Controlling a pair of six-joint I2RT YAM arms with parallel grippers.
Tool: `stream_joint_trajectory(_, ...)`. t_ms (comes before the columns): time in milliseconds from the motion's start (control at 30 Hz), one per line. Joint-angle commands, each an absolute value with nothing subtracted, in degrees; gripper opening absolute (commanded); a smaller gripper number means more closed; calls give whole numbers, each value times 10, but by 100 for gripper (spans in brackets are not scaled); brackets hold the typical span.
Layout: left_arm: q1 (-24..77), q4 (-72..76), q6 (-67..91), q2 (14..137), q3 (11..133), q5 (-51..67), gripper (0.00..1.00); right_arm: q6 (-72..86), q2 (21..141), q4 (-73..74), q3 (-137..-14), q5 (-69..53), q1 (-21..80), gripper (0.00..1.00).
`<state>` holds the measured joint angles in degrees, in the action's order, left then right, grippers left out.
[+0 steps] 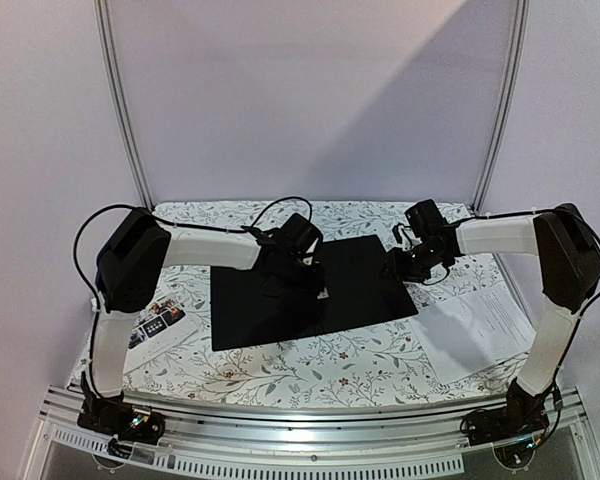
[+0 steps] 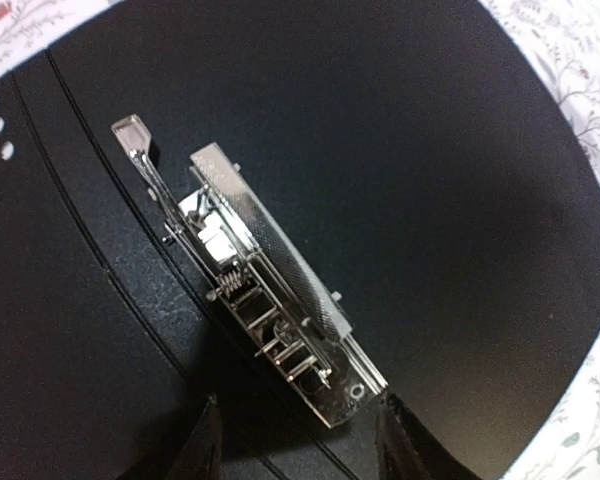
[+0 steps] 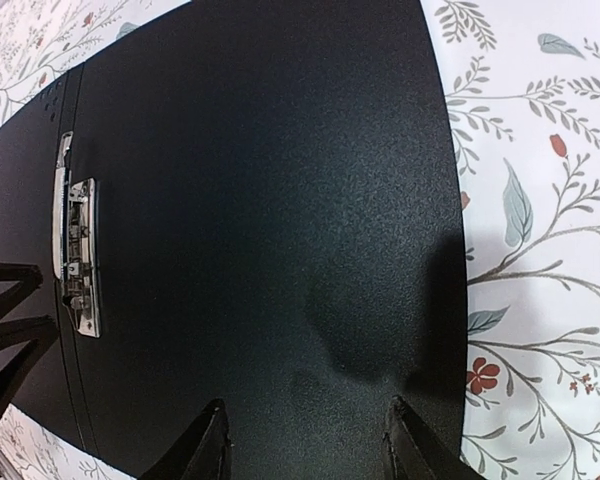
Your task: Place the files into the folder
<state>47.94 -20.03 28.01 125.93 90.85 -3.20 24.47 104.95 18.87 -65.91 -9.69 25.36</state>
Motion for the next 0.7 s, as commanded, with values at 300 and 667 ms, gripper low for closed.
stream_joint_trajectory(300,481,-215,291,1296,926,-21,41,248,1032,180,-637,-106,244,50)
stream_joint_trajectory(667,479,-214,293,1309,926,-25,36,250,1030,177,-634,-111,243,50)
